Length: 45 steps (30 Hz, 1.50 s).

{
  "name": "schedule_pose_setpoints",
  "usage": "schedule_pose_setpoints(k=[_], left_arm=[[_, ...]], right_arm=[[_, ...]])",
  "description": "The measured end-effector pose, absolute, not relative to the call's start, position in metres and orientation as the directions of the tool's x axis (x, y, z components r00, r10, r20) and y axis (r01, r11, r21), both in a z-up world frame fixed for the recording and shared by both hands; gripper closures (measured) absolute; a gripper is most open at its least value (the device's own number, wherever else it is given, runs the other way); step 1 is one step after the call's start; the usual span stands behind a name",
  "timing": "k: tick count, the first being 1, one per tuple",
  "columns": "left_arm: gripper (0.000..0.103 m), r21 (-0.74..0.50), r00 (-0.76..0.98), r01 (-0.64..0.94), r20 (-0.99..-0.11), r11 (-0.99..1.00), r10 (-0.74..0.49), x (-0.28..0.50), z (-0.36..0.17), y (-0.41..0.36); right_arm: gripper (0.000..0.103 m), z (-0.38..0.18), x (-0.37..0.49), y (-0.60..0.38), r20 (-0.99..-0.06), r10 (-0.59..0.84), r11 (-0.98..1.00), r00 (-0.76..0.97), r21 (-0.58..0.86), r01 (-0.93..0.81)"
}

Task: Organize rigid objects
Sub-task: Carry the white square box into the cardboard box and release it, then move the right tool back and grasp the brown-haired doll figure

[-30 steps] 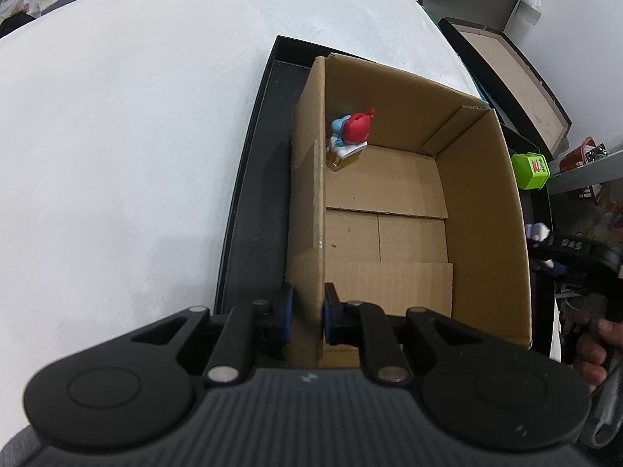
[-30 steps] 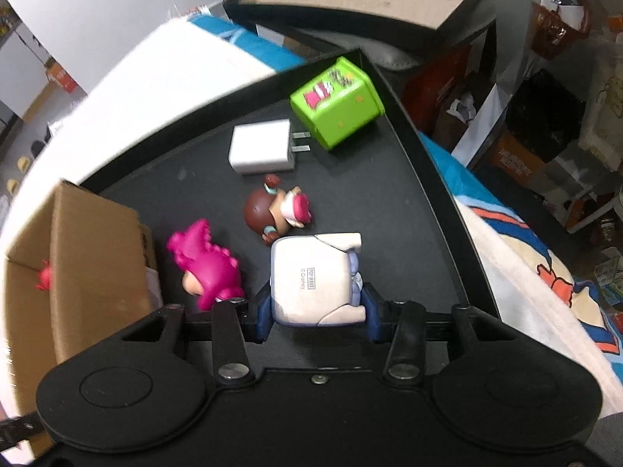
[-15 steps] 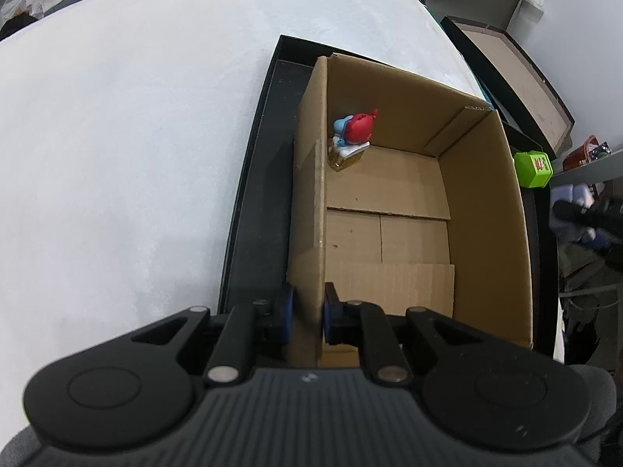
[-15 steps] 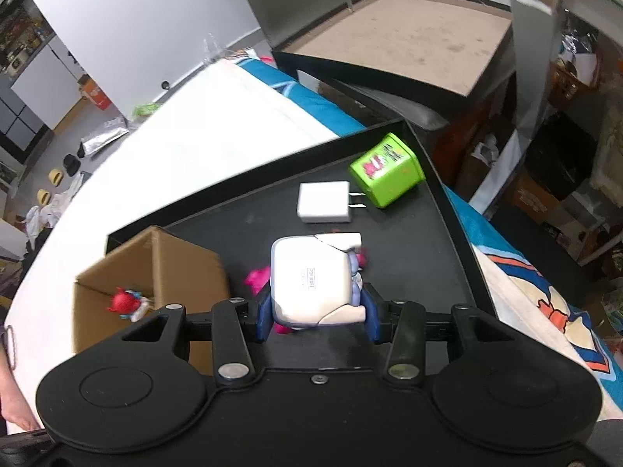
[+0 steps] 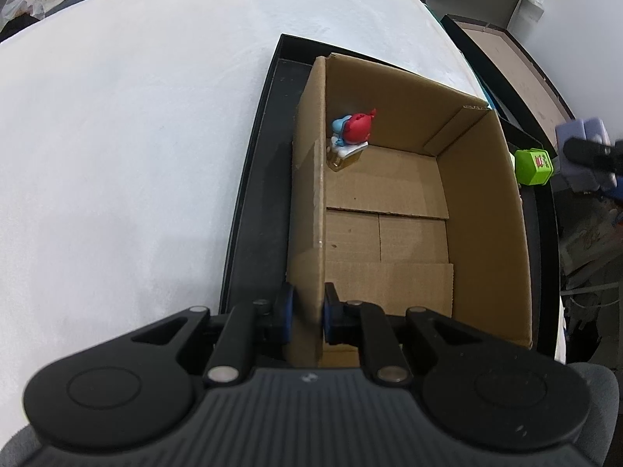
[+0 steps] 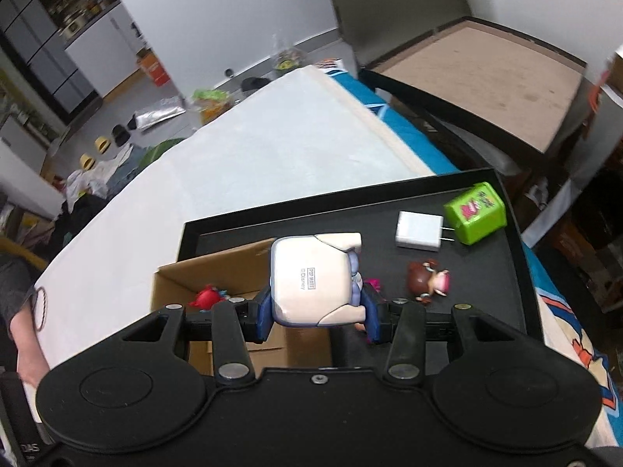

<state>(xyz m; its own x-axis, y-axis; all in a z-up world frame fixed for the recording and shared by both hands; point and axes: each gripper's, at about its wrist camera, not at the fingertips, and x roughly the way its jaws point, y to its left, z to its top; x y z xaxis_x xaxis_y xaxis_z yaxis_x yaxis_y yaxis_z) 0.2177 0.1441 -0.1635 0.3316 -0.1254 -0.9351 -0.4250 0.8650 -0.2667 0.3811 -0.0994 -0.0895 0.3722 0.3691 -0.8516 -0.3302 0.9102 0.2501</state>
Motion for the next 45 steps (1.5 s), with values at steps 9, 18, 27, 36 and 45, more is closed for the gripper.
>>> schedule_pose_setpoints(k=[9,18,27,36,45], left_arm=[[0.089,-0.269,0.340,-0.425,-0.932,0.864,-0.123,0.216,-0.162,0.147],[0.089,-0.268,0.346,-0.439,-0.931,0.858,-0.114,0.214,-0.161,0.147],[0.089,-0.262,0.348,-0.430,-0.931,0.864,-0.110,0.214,-0.161,0.147],[0.089,-0.263,0.352,-0.426,-0.930,0.866,-0.110,0.213,-0.159,0.146],[0.088,-0.263,0.361,-0.423,-0.927,0.867,-0.105,0.212,-0.157,0.144]], right_arm=[[0.059,-0.089,0.379,-0.060,-0.844,0.412,0.871,0.343,0.254,-0.421],[0.059,-0.100,0.369,-0.028,-0.859,0.406,0.839,0.311,0.215,-0.501],[0.049,-0.096,0.368,-0.041,-0.851,0.429,0.840,0.303,0.252,-0.481],[0.046,-0.098,0.366,-0.073,-0.858,0.414,0.864,0.305,0.265,-0.427],[0.039,-0.110,0.368,-0.105,-0.872,0.380,0.890,0.310,0.254,-0.378]])
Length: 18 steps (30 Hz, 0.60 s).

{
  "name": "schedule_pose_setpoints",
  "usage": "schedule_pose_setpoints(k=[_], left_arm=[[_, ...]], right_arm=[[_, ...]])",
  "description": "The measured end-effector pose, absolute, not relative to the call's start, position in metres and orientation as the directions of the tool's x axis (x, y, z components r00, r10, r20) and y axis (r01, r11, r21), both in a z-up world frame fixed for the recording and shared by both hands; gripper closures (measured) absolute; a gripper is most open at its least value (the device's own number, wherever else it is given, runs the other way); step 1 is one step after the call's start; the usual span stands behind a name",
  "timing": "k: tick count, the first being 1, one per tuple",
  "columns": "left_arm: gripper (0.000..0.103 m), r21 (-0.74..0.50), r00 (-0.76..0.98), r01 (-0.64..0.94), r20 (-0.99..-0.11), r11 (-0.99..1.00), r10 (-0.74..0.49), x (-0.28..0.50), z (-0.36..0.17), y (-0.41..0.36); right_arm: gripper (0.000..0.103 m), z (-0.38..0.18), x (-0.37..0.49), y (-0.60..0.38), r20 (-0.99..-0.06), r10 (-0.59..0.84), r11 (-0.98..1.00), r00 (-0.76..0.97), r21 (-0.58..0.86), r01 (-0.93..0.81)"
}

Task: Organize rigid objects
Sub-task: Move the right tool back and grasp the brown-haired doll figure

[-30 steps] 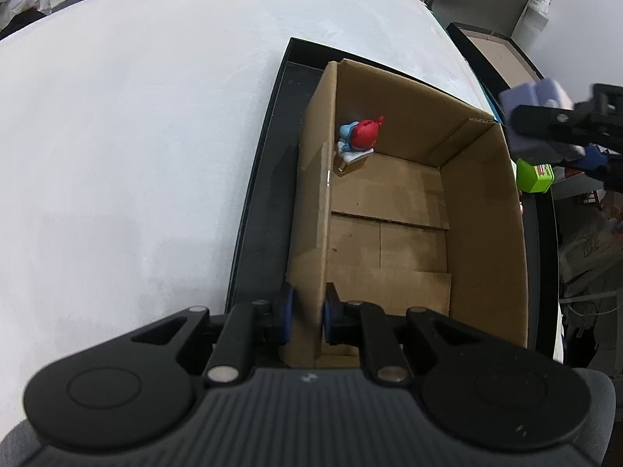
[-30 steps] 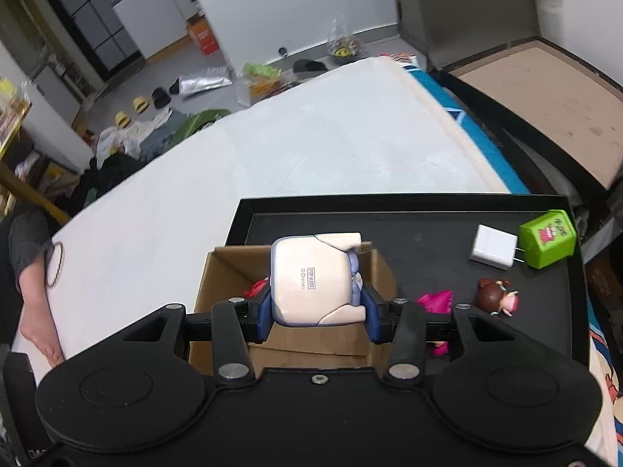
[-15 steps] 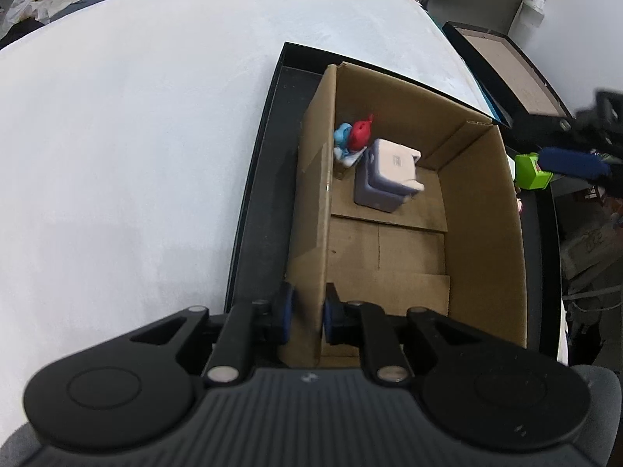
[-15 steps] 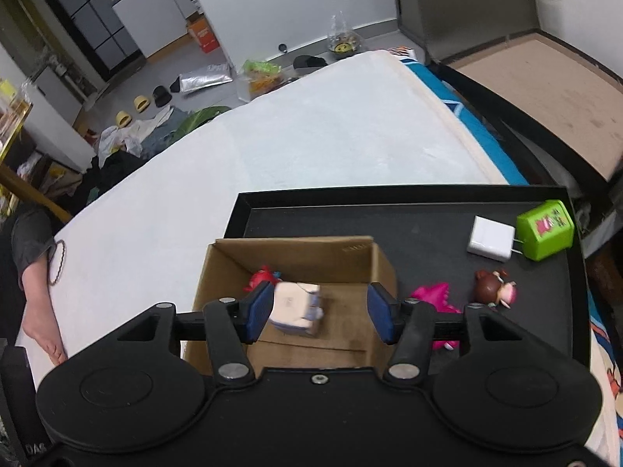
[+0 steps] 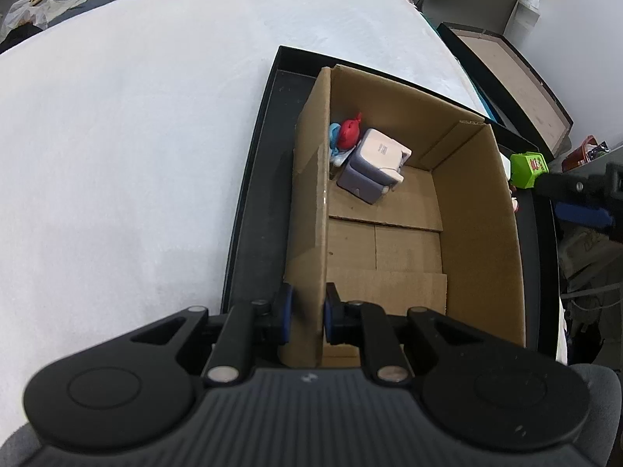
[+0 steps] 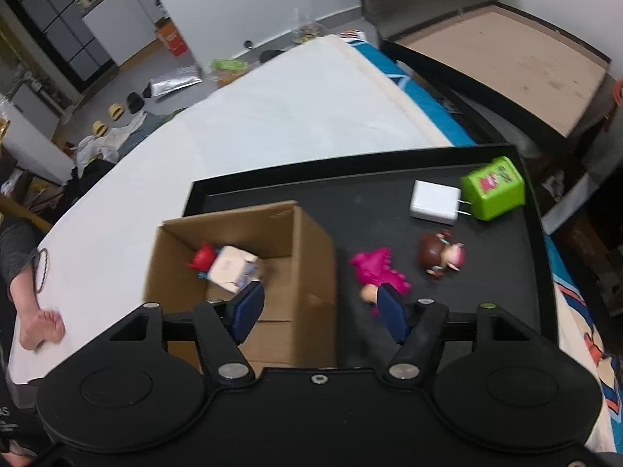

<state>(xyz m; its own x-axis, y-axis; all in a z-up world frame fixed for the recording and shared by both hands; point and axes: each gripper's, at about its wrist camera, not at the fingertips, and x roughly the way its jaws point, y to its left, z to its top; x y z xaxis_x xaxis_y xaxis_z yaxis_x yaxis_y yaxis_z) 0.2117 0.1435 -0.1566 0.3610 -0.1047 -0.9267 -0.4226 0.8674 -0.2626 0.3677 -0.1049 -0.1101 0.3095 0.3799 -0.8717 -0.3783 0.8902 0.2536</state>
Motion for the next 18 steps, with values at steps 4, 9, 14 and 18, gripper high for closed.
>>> schedule_pose_setpoints(k=[4,9,14,18], left_arm=[[0.088,-0.261,0.366,-0.425,-0.925,0.867,-0.100,0.211,-0.155,0.142],[0.088,-0.260,0.370,-0.444,-0.925,0.857,-0.088,0.209,-0.155,0.144],[0.088,-0.254,0.371,-0.444,-0.925,0.859,-0.081,0.210,-0.151,0.140],[0.088,-0.237,0.365,-0.439,-0.928,0.867,-0.068,0.210,-0.150,0.137]], right_arm=[[0.034,-0.114,0.371,-0.123,-0.876,0.357,0.906,0.326,0.238,-0.351],[0.032,-0.120,0.379,-0.148,-0.880,0.338,0.919,0.333,0.232,-0.319],[0.030,-0.129,0.385,-0.174,-0.882,0.319,0.931,0.347,0.223,-0.289],[0.030,-0.139,0.388,-0.194,-0.875,0.314,0.937,0.367,0.225,-0.266]])
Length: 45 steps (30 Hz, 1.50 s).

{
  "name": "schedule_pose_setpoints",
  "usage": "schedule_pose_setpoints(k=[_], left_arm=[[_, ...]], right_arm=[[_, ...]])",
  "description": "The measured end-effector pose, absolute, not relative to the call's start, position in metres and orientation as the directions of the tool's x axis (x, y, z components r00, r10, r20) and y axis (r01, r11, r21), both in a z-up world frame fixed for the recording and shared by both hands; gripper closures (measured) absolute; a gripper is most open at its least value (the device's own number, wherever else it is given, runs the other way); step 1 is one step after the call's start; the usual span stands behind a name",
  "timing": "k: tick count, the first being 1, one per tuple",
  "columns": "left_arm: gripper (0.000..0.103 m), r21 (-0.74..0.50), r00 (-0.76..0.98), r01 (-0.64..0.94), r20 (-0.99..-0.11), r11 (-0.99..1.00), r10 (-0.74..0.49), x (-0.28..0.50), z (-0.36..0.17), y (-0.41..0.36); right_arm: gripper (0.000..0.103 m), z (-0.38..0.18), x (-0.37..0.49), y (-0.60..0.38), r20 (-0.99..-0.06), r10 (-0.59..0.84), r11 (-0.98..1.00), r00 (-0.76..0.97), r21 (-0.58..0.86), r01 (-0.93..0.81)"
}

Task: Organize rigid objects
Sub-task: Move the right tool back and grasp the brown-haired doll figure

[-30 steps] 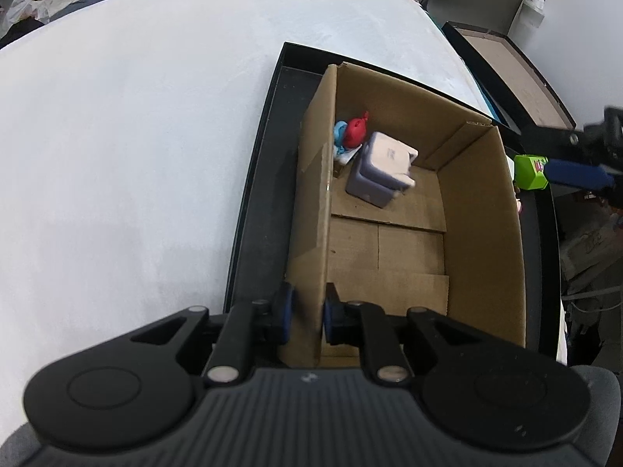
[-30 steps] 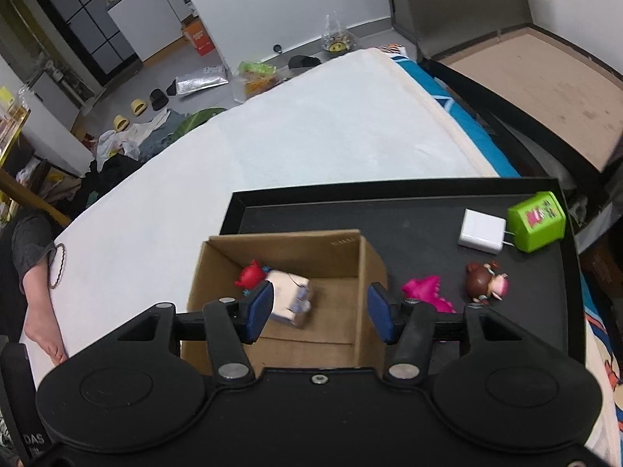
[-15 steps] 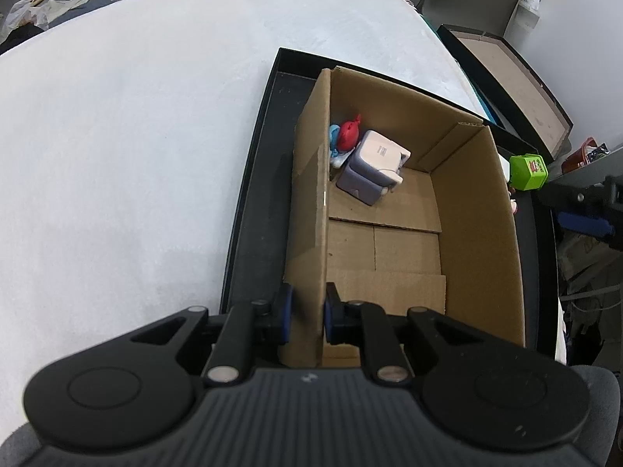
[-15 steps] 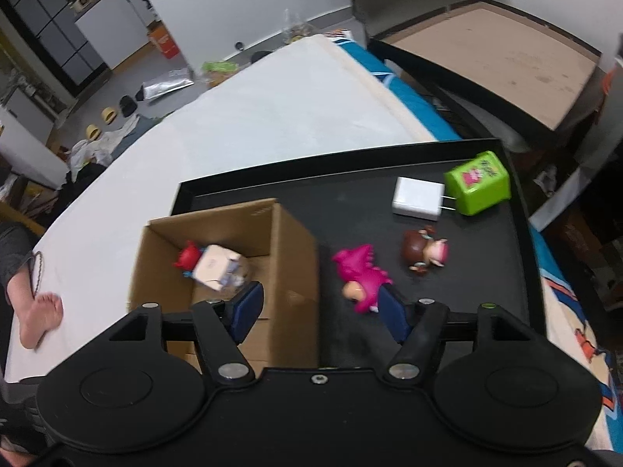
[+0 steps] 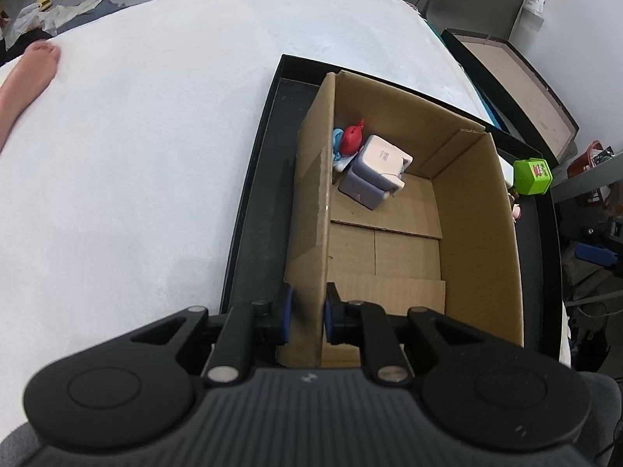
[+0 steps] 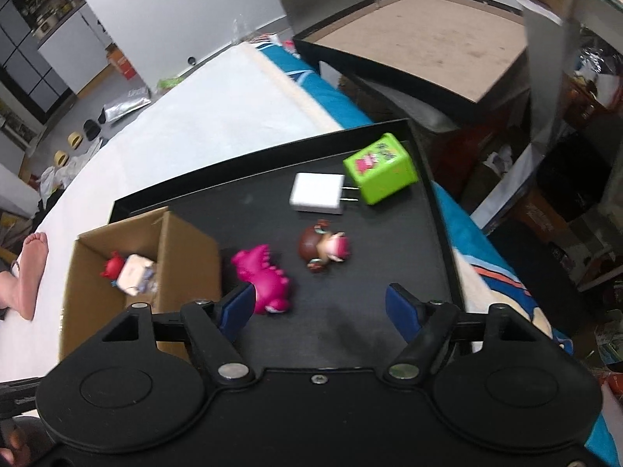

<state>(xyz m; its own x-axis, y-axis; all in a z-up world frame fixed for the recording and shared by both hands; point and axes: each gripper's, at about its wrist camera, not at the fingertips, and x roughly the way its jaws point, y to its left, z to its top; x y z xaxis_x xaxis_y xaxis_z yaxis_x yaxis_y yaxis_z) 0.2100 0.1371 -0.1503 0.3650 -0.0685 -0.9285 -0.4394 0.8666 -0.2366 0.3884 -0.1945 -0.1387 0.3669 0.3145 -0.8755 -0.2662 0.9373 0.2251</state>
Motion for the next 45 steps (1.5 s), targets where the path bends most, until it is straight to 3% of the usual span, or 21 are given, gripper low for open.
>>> schedule_pose_setpoints(k=[3,19,37,38,40,41,45], left_arm=[[0.088,-0.242,0.361,-0.441,-0.929,0.864,-0.076,0.211,-0.150,0.138],[0.088,-0.222,0.343,-0.414,-0.936,0.883,-0.075,0.215,-0.151,0.132],[0.088,-0.207,0.262,-0.390,-0.959,0.897,-0.107,0.220,-0.164,0.129],[0.088,-0.208,0.261,-0.389,-0.959,0.897,-0.109,0.220,-0.164,0.129],[0.088,-0.209,0.260,-0.388,-0.959,0.898,-0.111,0.220,-0.164,0.130],[0.088,-0.209,0.259,-0.387,-0.960,0.898,-0.112,0.220,-0.164,0.130],[0.088,-0.210,0.259,-0.383,-0.959,0.900,-0.114,0.220,-0.164,0.130]], right_arm=[[0.031,-0.149,0.391,-0.207,-0.876,0.292,0.945,0.384,0.202,-0.256],[0.034,-0.189,0.428,-0.217,-0.866,0.384,0.923,0.321,0.364,-0.123],[0.034,-0.206,0.451,-0.155,-0.921,0.259,0.953,0.291,0.195,-0.230],[0.036,-0.208,0.451,-0.151,-0.925,0.245,0.954,0.291,0.177,-0.241],[0.056,-0.213,0.450,-0.147,-0.934,0.212,0.957,0.287,0.139,-0.256],[0.059,-0.215,0.451,-0.146,-0.939,0.203,0.957,0.279,0.130,-0.259],[0.060,-0.210,0.444,-0.151,-0.932,0.206,0.957,0.296,0.129,-0.261]])
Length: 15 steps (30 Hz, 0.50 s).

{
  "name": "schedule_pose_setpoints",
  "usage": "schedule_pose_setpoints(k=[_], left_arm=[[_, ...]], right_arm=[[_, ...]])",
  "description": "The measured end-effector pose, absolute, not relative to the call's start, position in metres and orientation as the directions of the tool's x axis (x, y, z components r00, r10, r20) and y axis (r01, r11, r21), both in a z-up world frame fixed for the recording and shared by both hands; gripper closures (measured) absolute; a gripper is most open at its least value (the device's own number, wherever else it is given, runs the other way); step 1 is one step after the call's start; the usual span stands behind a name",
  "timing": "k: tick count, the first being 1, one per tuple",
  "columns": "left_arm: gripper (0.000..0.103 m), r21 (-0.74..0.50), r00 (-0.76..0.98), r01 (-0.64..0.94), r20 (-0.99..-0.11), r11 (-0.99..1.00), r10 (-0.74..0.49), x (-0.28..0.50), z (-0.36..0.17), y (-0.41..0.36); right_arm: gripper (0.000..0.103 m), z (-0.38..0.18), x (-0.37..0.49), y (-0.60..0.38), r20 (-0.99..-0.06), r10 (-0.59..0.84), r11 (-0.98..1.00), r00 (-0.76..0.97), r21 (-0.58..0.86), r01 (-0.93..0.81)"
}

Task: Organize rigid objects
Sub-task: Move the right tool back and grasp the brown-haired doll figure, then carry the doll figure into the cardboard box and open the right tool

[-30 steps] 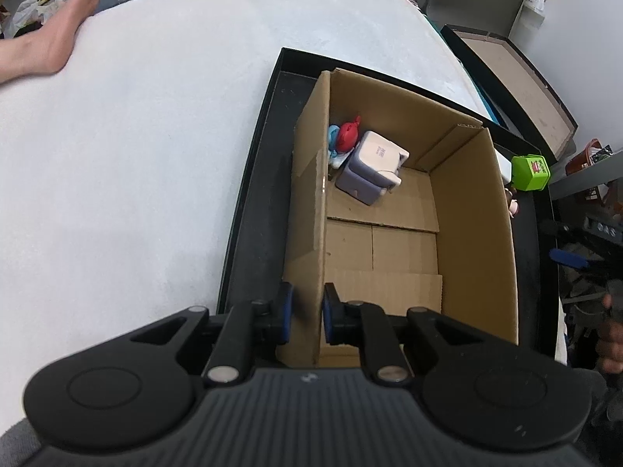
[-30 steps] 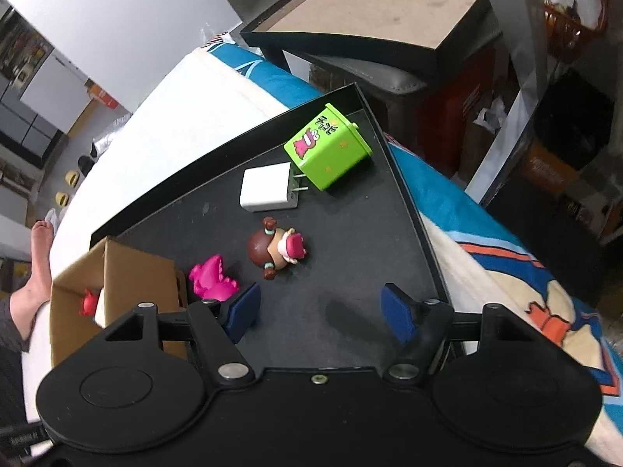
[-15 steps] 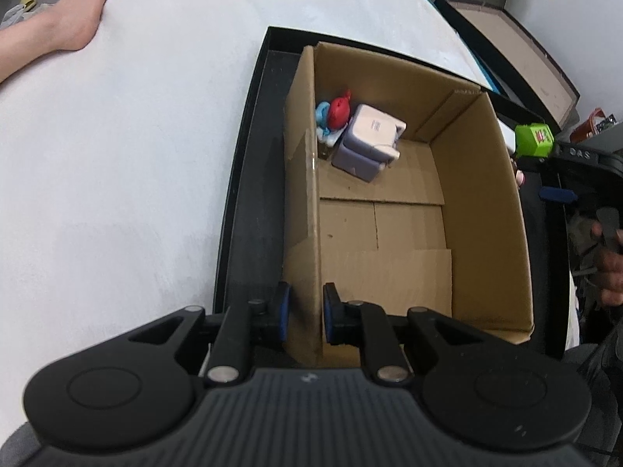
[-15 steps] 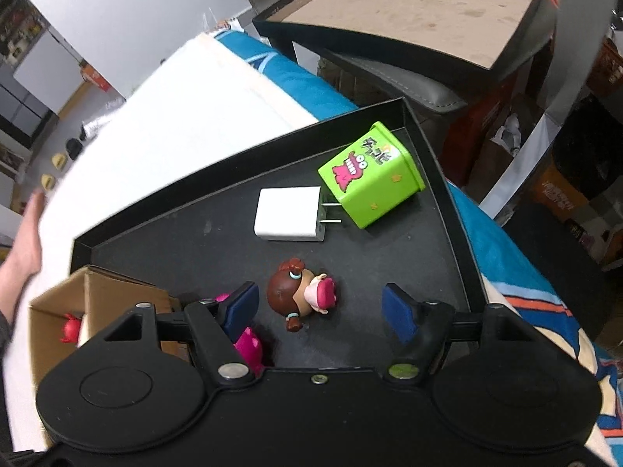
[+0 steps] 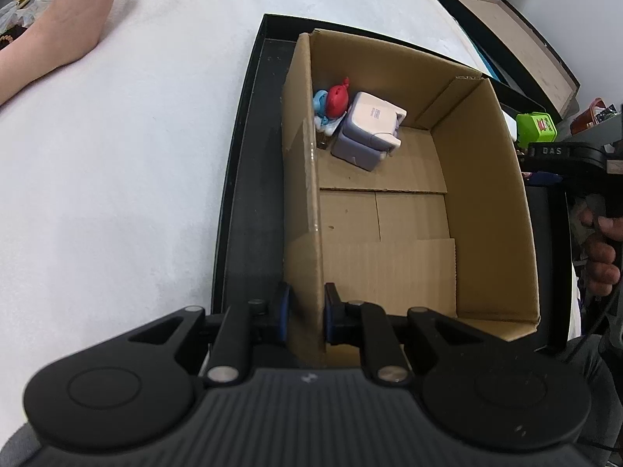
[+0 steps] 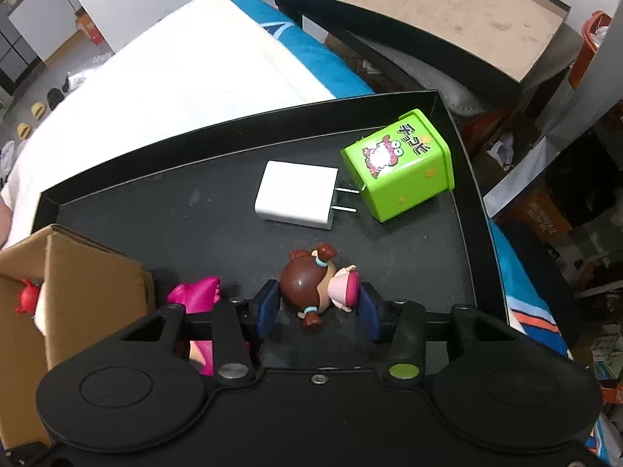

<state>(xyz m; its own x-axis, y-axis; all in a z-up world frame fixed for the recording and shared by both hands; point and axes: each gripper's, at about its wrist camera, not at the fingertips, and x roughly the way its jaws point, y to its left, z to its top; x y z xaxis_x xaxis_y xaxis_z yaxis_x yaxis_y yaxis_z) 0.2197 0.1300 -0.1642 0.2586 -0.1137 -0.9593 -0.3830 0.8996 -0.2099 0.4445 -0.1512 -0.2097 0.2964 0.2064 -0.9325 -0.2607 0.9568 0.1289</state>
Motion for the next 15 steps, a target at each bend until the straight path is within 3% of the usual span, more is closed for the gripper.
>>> schedule_pose_setpoints(k=[15], left_arm=[[0.087,-0.248,0.264,-0.399,-0.953,0.883,-0.148,0.219,-0.167,0.137]], right_arm=[[0.060,-0.171,0.411,-0.170,-0.901,0.289,0.950,0.324,0.228,-0.212]])
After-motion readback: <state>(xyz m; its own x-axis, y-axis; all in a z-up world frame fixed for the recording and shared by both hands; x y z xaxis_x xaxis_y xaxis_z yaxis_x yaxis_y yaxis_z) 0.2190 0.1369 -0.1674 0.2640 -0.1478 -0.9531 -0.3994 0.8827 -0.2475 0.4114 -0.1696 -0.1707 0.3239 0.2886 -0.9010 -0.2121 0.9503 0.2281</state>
